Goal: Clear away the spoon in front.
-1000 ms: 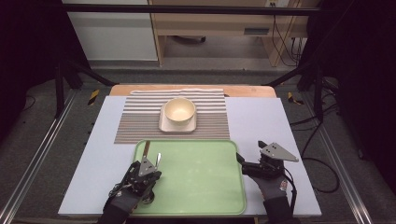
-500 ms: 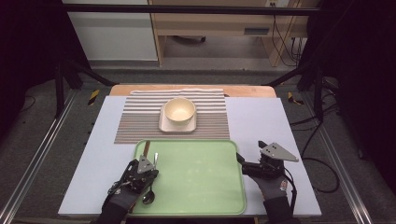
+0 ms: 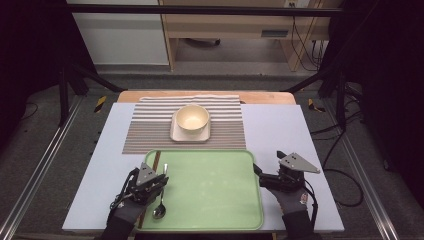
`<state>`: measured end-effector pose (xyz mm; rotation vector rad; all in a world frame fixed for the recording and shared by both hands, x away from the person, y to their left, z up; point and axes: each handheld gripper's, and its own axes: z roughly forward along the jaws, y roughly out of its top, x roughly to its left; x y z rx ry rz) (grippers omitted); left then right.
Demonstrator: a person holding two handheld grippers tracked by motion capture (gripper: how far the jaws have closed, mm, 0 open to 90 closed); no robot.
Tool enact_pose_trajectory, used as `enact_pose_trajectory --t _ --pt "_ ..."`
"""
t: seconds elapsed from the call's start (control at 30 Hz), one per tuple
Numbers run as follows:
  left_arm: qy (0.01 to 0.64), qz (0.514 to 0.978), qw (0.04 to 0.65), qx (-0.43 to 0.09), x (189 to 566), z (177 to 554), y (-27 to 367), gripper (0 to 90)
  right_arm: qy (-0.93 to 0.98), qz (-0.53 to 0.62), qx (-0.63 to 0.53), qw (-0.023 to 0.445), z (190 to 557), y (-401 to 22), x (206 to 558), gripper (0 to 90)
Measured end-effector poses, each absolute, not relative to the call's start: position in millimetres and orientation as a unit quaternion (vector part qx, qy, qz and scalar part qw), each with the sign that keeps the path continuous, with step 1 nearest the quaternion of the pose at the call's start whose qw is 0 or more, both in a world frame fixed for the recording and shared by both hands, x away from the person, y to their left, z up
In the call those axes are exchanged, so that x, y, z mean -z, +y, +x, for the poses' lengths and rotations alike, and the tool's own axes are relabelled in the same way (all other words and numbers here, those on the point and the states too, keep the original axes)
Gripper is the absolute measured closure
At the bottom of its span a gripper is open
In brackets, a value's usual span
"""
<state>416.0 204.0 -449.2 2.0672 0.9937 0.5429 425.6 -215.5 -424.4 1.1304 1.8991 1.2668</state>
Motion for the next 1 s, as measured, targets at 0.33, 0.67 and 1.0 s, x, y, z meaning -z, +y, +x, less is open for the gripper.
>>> enact_pose_trajectory --t 0.33,0.67,1.0 --pt "0.415 0.770 0.424 -0.236 425 424 211 40.5 0.716 0.425 -0.471 0.291 427 -214 427 8.1" --pt "0.412 0.753 0.448 -0.249 405 442 212 29.8 0.712 0.428 -0.474 0.293 426 -216 425 8.1" --pt "0.406 0.735 0.477 -0.258 380 470 201 29.6 0.710 0.428 -0.475 0.295 427 -216 424 8.1"
